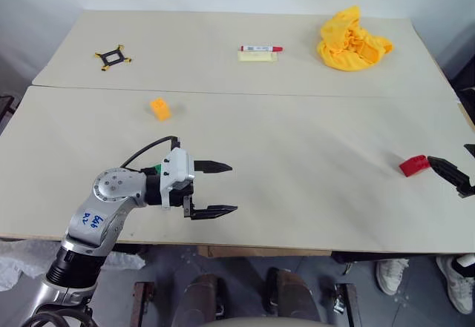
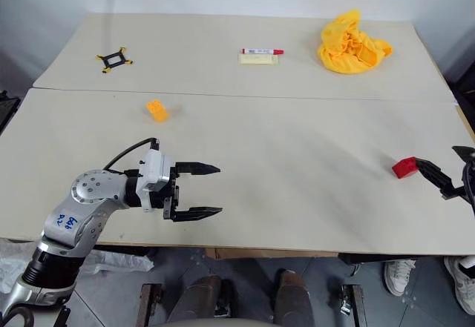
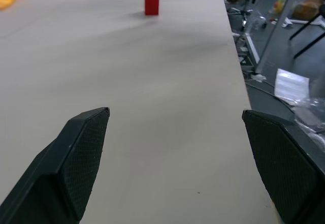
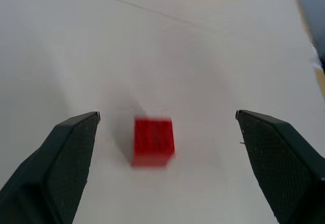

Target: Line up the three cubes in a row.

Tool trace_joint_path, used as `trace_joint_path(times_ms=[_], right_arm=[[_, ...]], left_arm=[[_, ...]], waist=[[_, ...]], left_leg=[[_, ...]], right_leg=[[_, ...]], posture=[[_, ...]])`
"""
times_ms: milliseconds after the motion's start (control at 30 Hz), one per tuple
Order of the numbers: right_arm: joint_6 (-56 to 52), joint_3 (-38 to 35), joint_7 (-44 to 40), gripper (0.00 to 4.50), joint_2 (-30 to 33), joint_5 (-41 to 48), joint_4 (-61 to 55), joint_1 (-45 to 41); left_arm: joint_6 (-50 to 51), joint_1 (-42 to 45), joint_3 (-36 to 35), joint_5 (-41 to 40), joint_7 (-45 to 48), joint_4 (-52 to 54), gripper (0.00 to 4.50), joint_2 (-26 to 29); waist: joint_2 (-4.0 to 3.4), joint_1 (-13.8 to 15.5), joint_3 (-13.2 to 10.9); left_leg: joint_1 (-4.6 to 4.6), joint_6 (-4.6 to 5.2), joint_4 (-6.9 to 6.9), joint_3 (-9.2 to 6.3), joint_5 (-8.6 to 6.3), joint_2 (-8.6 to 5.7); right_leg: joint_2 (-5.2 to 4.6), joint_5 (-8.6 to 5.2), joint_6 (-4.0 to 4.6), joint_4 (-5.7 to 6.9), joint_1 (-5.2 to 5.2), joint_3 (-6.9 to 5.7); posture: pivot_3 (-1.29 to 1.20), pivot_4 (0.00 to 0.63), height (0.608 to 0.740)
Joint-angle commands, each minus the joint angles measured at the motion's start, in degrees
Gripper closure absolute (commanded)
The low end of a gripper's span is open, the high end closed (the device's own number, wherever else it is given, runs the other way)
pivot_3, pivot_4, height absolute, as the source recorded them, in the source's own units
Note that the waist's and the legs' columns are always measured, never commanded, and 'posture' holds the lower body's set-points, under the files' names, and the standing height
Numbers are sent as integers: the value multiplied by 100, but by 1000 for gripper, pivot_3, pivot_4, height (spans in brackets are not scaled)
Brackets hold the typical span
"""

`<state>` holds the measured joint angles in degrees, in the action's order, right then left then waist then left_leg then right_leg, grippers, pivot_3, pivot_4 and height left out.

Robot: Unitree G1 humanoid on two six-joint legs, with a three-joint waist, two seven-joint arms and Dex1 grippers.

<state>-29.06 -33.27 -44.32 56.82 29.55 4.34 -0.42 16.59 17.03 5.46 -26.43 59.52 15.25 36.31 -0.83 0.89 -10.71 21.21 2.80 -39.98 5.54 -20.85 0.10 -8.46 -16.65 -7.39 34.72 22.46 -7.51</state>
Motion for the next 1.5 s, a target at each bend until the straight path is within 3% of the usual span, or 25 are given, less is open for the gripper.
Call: trace_joint_path(times_ms=[33, 367, 467, 700, 800, 867, 967, 1100, 1300, 1500], right_arm=[[-412, 465, 27, 0, 201, -245, 292, -339], [-178, 1424, -87, 0, 283, -1068, 1523, -1372], [-63, 1529, -142, 607, 222, -1154, 1709, -1511], [142, 1751, -412, 2967, 200, -1268, 1888, -1694], [403, 1890, -484, 2987, 246, -1449, 1885, -1803], [340, 2082, -1029, 2987, 206, -1174, 1323, -2095], [191, 2939, -2303, 2987, 66, -810, 279, -2868], [53, 4018, -2884, 2987, -387, -1115, 79, -3797], [759, 4988, -3090, 2987, -1333, -1865, 971, -4709], [1675, 5326, -3242, 2987, -1901, -2402, 2082, -5108]], left_arm=[[-265, -22, -82, 57, -8, 103, 51, -87], [-420, -290, -135, 106, -15, 224, 51, -73], [-443, -308, -177, 117, 2, 204, 0, -41], [-560, -261, -291, 145, 68, 60, 0, 90], [-621, -260, -350, 141, 80, 14, 0, 142], [-651, -333, -632, 5, 72, -1, 0, 196], [-737, -543, -979, -153, 250, -71, 0, 324], [-661, -682, -1043, -176, 259, -21, 0, 343], [-547, -816, -1108, -162, 113, 167, 0, 346], [-408, -978, -1219, -184, -15, 402, 0, 391]], waist=[[0, 52, 0], [-1, 41, -1], [-2, 40, -1], [-1, 37, -1], [-2, 35, -1], [-3, 15, -2], [-17, -146, -8], [-9, -159, -7], [0, -31, -13], [2, -98, -14]], left_leg=[[3, 0, 0, 0, 0, -4], [7, 5, -4, 4, 2, -14], [7, 5, -3, 4, 2, -13], [7, 5, -4, 4, 2, -12], [7, 5, -4, 4, 3, -11], [7, 5, -4, 4, 3, -11], [3, 2, -3, 10, 3, 0], [2, -13, 0, -2, 4, 13], [17, -10, -8, -18, 5, -11], [19, -9, -5, -23, 4, -14]], right_leg=[[-3, 0, 0, -2, 0, -2], [-8, 4, -8, -4, -1, -3], [-8, 4, -8, -4, 0, -3], [-8, 4, -8, -5, -1, -2], [-7, 4, -9, -5, -1, -3], [-7, 4, -9, -5, -1, -2], [-1, 4, -8, -3, 3, 2], [9, -2, 2, 1, 5, -10], [-10, -1, 1, 2, 5, -16], [-8, 0, 0, 1, 5, -22]], posture=[[0, 150, 740], [0, 150, 740], [0, 150, 740], [0, 150, 740], [0, 150, 740], [0, 150, 740], [0, 150, 740], [0, 150, 740], [0, 150, 740], [0, 150, 740]])
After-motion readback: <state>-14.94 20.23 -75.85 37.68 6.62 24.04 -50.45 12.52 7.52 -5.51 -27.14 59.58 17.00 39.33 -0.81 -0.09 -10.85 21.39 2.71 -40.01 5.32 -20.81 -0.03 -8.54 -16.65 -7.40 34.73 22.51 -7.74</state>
